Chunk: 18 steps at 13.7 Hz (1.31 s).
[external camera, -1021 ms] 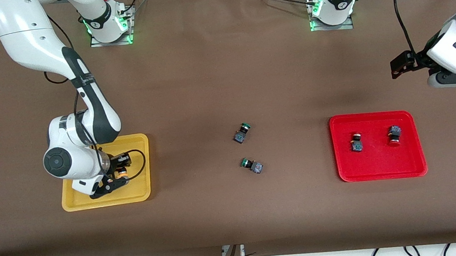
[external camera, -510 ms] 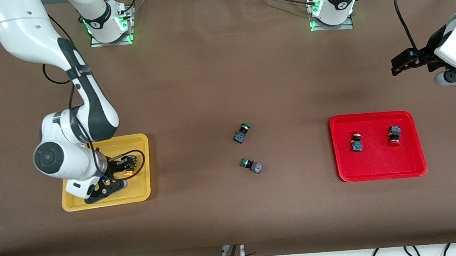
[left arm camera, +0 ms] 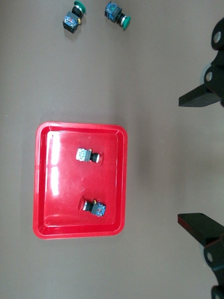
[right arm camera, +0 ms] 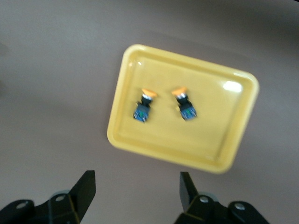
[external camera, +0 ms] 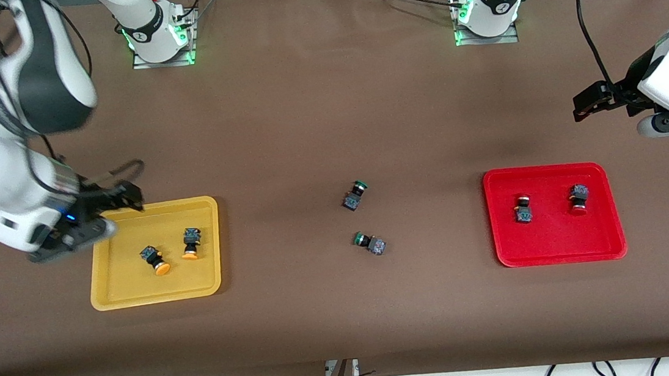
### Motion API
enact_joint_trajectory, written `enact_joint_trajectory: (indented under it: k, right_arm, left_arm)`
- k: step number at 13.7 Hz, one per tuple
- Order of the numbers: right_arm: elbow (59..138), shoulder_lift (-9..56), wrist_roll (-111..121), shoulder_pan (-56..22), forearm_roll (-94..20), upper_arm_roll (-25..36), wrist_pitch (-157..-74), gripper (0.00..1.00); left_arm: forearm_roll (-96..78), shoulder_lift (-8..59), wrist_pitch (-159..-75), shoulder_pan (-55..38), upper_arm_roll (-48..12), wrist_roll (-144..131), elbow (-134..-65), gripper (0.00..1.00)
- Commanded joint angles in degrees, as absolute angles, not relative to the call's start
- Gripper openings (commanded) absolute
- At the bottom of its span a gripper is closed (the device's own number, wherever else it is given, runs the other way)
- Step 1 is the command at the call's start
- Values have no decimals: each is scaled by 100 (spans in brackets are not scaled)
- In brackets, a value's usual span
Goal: Place red and yellow buttons in trays
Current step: 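Release the yellow button in the yellow tray and raise the right gripper away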
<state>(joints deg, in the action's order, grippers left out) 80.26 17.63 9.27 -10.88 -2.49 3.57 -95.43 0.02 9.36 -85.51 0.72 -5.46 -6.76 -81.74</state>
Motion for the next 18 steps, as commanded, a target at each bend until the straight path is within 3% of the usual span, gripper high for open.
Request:
enact_joint_trajectory:
  k: [1, 3, 6, 7, 10, 18]
  right_arm:
    - [8262, 1267, 983, -1081, -220, 676, -9229, 85]
    - [8506, 934, 889, -1090, -220, 738, -8948, 86]
    - [9429, 239, 703, -1099, -88, 721, -9298, 87]
    - [9335, 307, 764, -1099, -62, 703, -9281, 100]
    - [9036, 624, 703, -1108, -18, 694, -9334, 100]
    - [8877, 633, 686, -1248, -9, 659, -9361, 100]
  left_arm:
    - [-70, 1090, -8438, 61, -519, -747, -7910, 100]
    - [-70, 1099, -8446, 96, -501, -738, -7910, 100]
    - [-70, 1125, -8455, 97, -501, -747, -7901, 100]
    - [-62, 1134, -8464, 105, -501, -747, -7901, 100]
    - [-44, 1142, -8473, 97, -492, -756, -7901, 100]
    - [44, 1169, -8473, 97, -501, -747, -7901, 100]
